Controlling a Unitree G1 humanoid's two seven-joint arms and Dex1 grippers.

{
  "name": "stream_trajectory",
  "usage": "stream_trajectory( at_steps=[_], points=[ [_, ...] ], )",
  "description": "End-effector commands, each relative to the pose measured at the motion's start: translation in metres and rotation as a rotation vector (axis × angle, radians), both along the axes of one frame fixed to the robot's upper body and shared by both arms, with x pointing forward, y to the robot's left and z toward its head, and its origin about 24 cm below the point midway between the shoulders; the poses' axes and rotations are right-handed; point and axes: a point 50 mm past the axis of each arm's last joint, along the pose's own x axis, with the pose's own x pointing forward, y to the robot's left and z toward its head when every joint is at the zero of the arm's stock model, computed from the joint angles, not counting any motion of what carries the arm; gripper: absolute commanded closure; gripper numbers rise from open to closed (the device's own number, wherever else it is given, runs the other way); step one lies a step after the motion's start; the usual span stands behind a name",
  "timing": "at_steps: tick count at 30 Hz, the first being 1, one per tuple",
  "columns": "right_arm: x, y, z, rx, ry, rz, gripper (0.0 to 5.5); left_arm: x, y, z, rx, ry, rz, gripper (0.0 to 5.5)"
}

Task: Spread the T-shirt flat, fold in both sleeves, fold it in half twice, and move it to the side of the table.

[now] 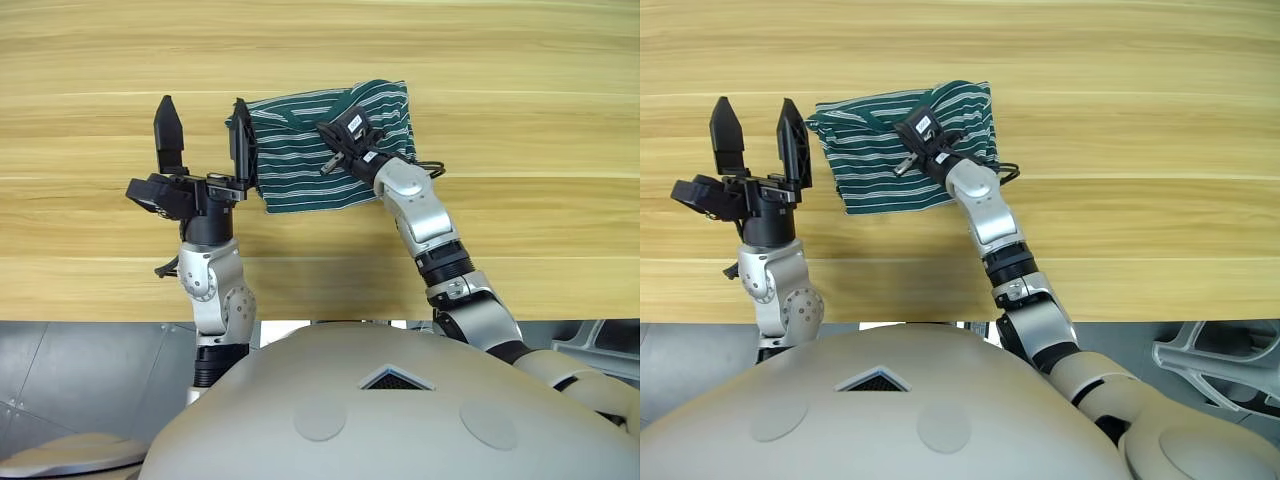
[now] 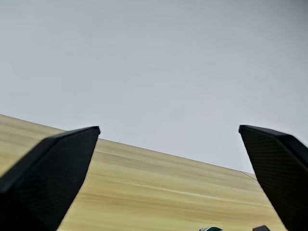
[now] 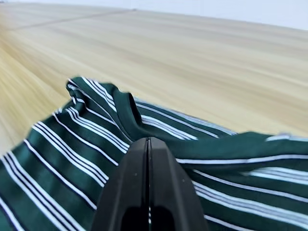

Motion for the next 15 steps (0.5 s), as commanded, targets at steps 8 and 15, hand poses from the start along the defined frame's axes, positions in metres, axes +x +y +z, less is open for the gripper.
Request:
stream_trajectory(
  at_steps=[8, 15],
  points=[
    [0.015, 0.024, -0.019, -0.043, 0.121, -0.095, 5.47, 0.001, 0.003, -0.002, 0.022, 0.033, 0.010, 0.26],
    [-0.008, 0.047, -0.049, -0.272, 0.163, 0.283, 5.47, 0.003, 0.004, -0.001, 0.025, 0.035, 0.020, 0.26]
  ],
)
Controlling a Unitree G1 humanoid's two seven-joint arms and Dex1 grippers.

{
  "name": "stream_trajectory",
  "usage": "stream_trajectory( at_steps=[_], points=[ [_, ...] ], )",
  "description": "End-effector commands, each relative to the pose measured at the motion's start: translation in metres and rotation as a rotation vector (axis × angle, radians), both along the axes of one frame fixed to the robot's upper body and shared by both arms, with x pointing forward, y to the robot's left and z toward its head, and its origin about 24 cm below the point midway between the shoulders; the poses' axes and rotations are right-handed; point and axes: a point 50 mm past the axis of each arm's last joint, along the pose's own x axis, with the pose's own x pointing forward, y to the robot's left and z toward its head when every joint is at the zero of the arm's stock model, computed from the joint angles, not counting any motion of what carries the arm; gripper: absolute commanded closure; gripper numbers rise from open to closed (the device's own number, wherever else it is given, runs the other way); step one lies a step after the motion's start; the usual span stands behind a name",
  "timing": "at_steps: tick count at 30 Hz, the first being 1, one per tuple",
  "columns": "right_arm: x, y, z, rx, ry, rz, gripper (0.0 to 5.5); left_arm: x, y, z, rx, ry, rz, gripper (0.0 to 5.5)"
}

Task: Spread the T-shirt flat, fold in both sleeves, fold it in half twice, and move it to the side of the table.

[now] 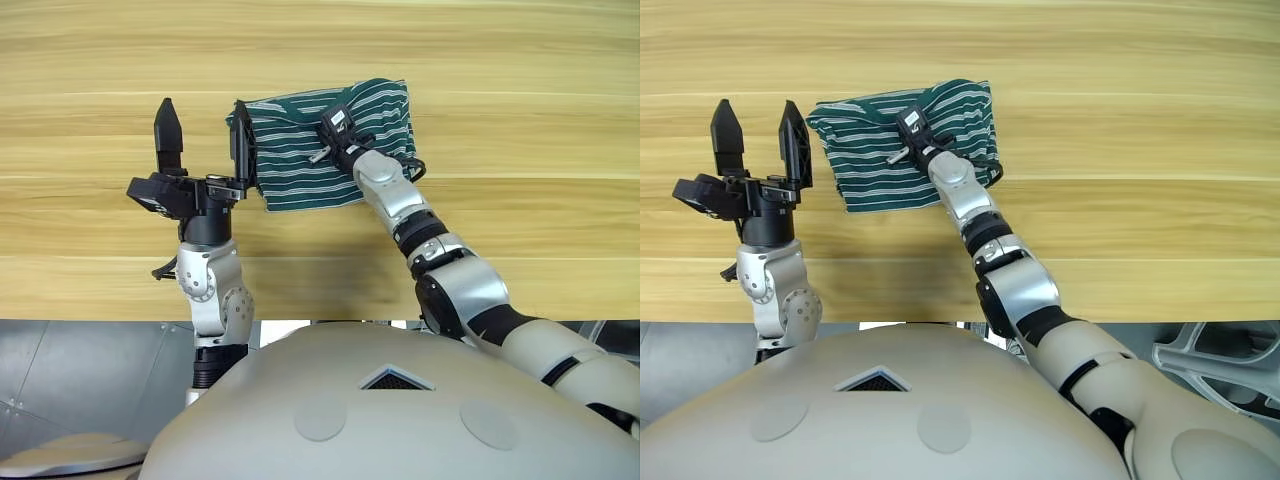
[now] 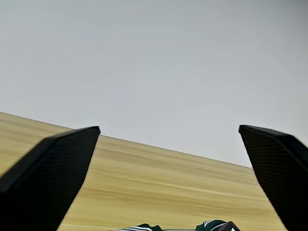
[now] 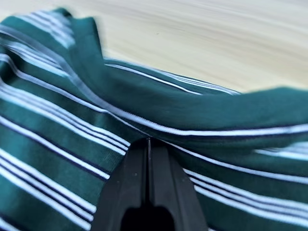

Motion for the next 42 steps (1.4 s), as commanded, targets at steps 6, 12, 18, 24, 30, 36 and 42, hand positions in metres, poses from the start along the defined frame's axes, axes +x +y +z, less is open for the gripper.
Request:
stream_trajectory(
  at_steps=[6, 12, 18, 24, 30, 36, 42],
  points=[
    [-0.044, -0.041, -0.020, -0.194, -0.187, 0.845, 5.47, 0.006, 0.007, 0.001, 0.006, 0.004, 0.027, 0.26],
    [-0.016, -0.129, 0.009, -0.483, -0.397, 0.968, 5.47, 0.008, 0.005, -0.006, -0.003, 0.024, 0.021, 0.26],
    [0.008, -0.121, 0.068, -0.042, -0.746, 0.572, 5.47, 0.013, -0.004, -0.012, -0.002, 0.035, -0.013, 0.26],
    [-0.012, -0.133, 0.011, -0.090, -0.443, 0.341, 5.47, 0.015, -0.005, -0.015, -0.001, 0.046, -0.017, 0.26],
    [-0.001, -0.120, -0.003, -0.126, -0.341, -0.014, 5.47, 0.014, -0.004, -0.016, 0.009, 0.048, -0.014, 0.26],
    [-0.002, -0.081, -0.017, -0.157, -0.203, -0.095, 5.47, 0.011, -0.003, -0.016, 0.006, 0.048, -0.003, 0.26],
    [-0.019, -0.064, -0.044, -0.198, 0.033, -0.092, 5.47, 0.009, -0.002, -0.013, 0.005, 0.045, 0.004, 0.26]
  ],
)
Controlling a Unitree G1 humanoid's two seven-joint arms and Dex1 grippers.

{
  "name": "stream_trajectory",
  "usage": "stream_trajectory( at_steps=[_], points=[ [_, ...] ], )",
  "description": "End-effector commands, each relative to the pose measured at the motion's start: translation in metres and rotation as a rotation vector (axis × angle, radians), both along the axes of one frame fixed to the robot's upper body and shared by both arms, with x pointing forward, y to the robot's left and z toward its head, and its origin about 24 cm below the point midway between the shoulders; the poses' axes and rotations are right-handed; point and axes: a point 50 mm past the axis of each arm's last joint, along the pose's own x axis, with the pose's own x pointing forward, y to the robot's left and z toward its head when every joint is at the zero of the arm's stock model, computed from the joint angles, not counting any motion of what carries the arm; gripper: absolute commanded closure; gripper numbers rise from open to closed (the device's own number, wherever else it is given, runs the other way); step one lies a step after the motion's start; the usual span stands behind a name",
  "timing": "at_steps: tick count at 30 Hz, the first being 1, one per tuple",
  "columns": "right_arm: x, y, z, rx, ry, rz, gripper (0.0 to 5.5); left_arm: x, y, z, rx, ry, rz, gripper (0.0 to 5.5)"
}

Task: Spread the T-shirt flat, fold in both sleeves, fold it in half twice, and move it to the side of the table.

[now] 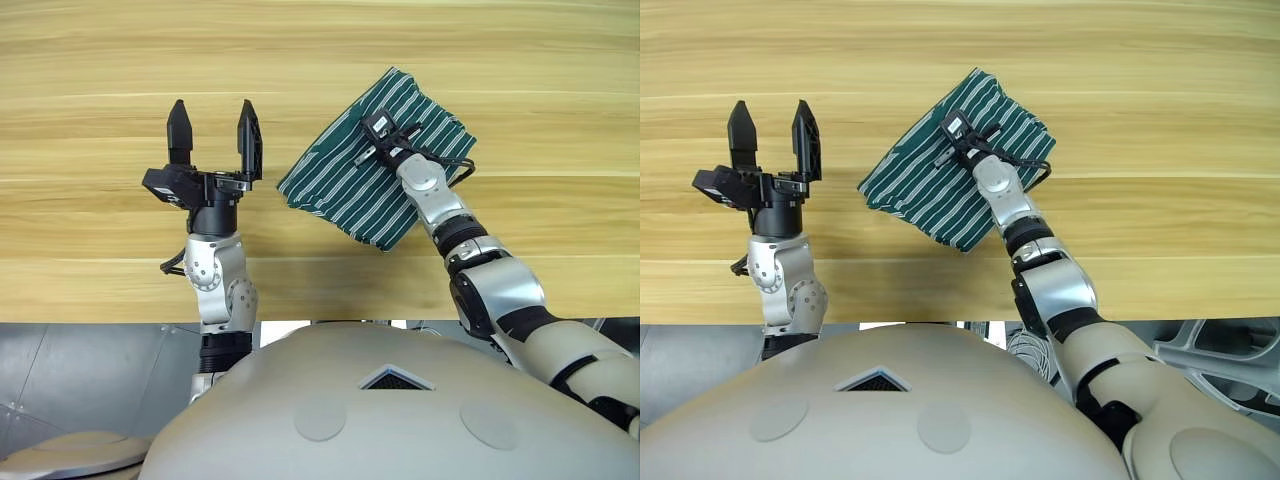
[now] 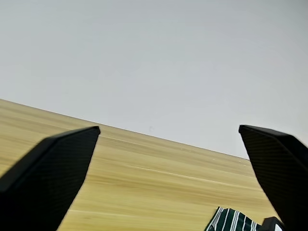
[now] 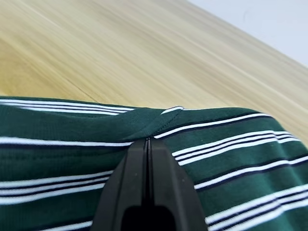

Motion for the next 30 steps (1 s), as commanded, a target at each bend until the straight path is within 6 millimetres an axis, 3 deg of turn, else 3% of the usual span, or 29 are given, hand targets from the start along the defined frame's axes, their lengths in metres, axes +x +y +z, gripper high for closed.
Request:
stream_trajectory(
  at_steps=[1, 4, 8, 12, 15, 18, 21, 26, 28, 30],
  points=[
    [-0.028, 0.007, -0.036, -0.032, 0.242, -0.013, 5.47, -0.001, 0.000, 0.003, 0.011, -0.007, 0.005, 0.26],
    [-0.027, 0.034, -0.027, 0.007, 0.221, 0.087, 5.47, 0.000, 0.000, 0.003, 0.011, -0.009, 0.007, 0.26],
    [-0.037, 0.072, -0.014, -0.004, 0.104, 0.371, 5.47, 0.004, -0.001, 0.004, 0.014, -0.013, 0.003, 0.26],
    [-0.052, 0.081, -0.014, 0.042, 0.071, 0.521, 5.47, 0.005, 0.000, 0.005, 0.016, -0.021, -0.002, 0.26],
    [-0.059, 0.065, -0.018, -0.036, -0.003, 0.668, 5.47, 0.006, -0.001, 0.005, 0.016, -0.022, -0.005, 0.26],
    [-0.051, 0.036, -0.016, -0.137, -0.087, 0.707, 5.47, 0.006, -0.001, 0.004, 0.010, -0.016, -0.006, 0.26],
    [-0.031, 0.031, 0.011, -0.002, -0.204, 0.622, 5.47, 0.006, -0.003, 0.001, 0.020, -0.004, -0.016, 0.26],
    [-0.020, 0.024, 0.053, 0.278, -0.340, 0.585, 5.47, 0.010, 0.002, 0.002, 0.052, -0.001, -0.025, 0.26],
    [-0.019, 0.011, 0.071, 0.394, -0.376, 0.565, 5.47, 0.013, 0.005, 0.004, 0.086, -0.004, -0.034, 0.26],
    [-0.034, -0.019, 0.080, 0.382, -0.412, 0.622, 5.47, 0.017, 0.007, 0.011, 0.294, -0.044, -0.144, 0.26]
  ],
)
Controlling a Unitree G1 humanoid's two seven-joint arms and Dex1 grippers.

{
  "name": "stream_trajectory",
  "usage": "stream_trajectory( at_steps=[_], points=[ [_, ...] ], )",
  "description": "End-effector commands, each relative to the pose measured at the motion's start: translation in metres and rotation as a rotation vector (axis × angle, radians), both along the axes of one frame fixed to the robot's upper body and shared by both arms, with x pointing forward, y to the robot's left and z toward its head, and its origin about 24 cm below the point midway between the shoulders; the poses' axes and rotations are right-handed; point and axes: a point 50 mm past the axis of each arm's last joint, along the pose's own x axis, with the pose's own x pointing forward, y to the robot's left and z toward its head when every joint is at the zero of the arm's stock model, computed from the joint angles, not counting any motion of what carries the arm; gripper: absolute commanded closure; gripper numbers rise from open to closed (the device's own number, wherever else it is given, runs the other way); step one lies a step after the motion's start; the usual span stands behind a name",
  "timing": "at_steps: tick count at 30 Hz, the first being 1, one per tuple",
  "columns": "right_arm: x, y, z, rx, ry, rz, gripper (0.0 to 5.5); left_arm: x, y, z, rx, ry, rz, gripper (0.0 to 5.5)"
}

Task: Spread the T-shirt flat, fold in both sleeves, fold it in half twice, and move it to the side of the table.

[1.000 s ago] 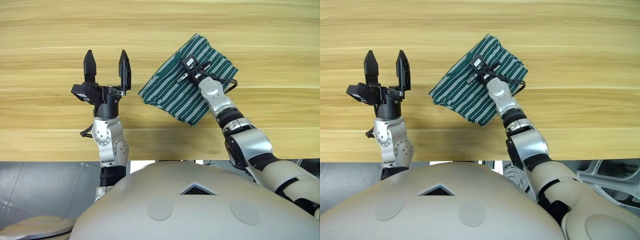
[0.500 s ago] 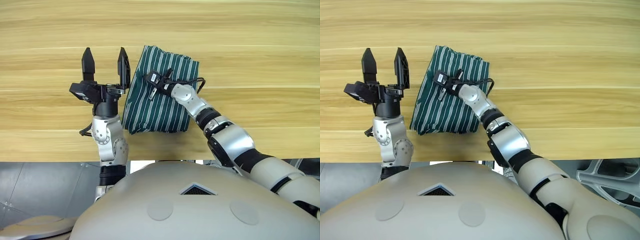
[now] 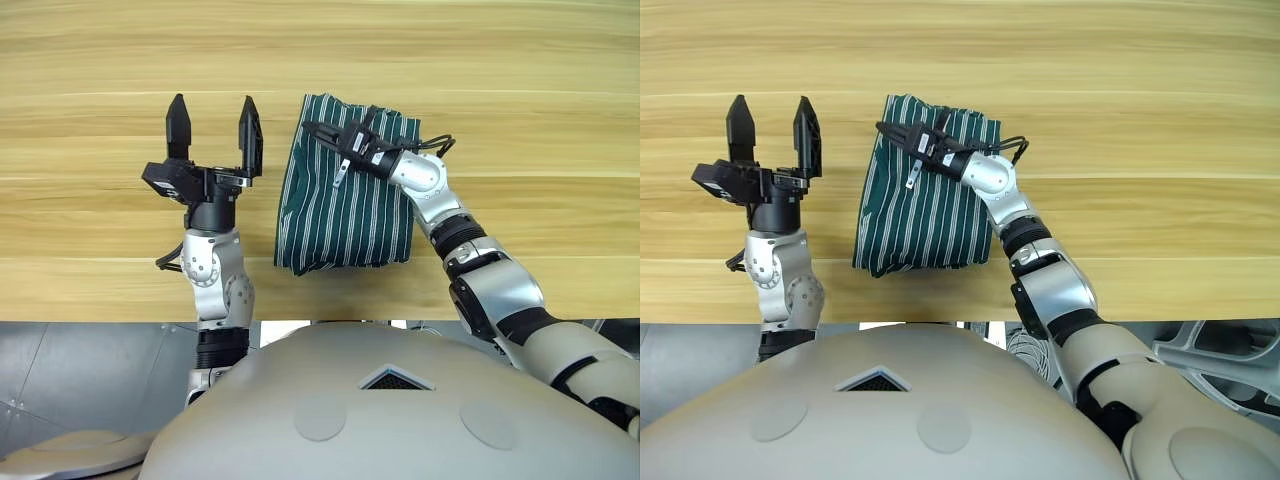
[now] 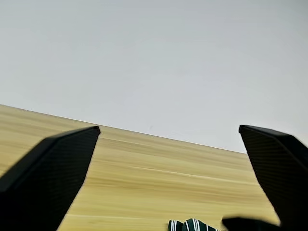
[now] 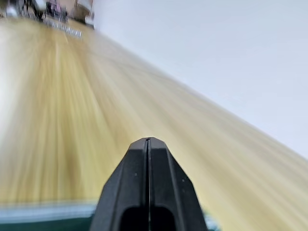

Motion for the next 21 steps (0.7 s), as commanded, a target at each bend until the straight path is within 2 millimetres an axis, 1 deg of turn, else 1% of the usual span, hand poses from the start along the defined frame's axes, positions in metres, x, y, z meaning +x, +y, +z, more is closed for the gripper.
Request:
stream_trajectory(
  at_steps=[1, 3, 4, 6, 7, 8, 9, 11, 14, 17, 19, 21],
  points=[
    [-0.023, -0.059, 0.014, -0.050, -0.079, 0.052, 5.47, 0.008, 0.007, 0.009, 0.405, -0.056, -0.204, 0.26],
    [-0.040, -0.098, 0.011, -0.217, -0.119, 0.048, 5.12, 0.011, 0.025, 0.007, 0.736, -0.055, -0.323, 0.26],
    [-0.047, -0.121, 0.008, -0.339, -0.138, 0.032, 4.88, 0.018, 0.046, 0.004, 0.945, -0.026, -0.335, 0.10],
    [-0.060, -0.165, 0.002, -0.615, -0.183, 0.000, 4.49, 0.029, 0.090, 0.001, 1.393, 0.037, -0.385, 0.10],
    [-0.066, -0.183, 0.001, -0.726, -0.201, 0.009, 4.33, 0.029, 0.106, 0.000, 1.629, 0.057, -0.448, 0.10],
    [-0.070, -0.193, 0.001, -0.780, -0.209, 0.020, 4.21, 0.027, 0.114, -0.001, 1.775, 0.055, -0.507, 0.10],
    [-0.074, -0.197, 0.000, -0.801, -0.207, 0.043, 4.07, 0.025, 0.114, 0.000, 1.837, 0.022, -0.557, 0.10],
    [-0.081, -0.197, -0.005, -0.816, -0.197, 0.093, 3.72, 0.023, 0.108, -0.001, 1.865, -0.053, -0.620, 0.10],
    [-0.082, -0.196, -0.016, -0.913, -0.188, 0.198, 3.16, 0.011, 0.092, -0.013, 1.918, -0.182, -0.759, 0.10],
    [-0.085, -0.189, -0.024, -0.960, -0.213, 0.299, 2.69, -0.003, 0.077, -0.031, 1.883, -0.255, -0.851, 0.10],
    [-0.089, -0.189, -0.028, -0.987, -0.198, 0.350, 2.44, -0.009, 0.070, -0.037, 1.851, -0.280, -0.874, 0.10],
    [-0.091, -0.184, -0.030, -0.977, -0.218, 0.386, 2.09, -0.014, 0.067, -0.044, 1.829, -0.296, -0.897, 0.10]
  ],
)
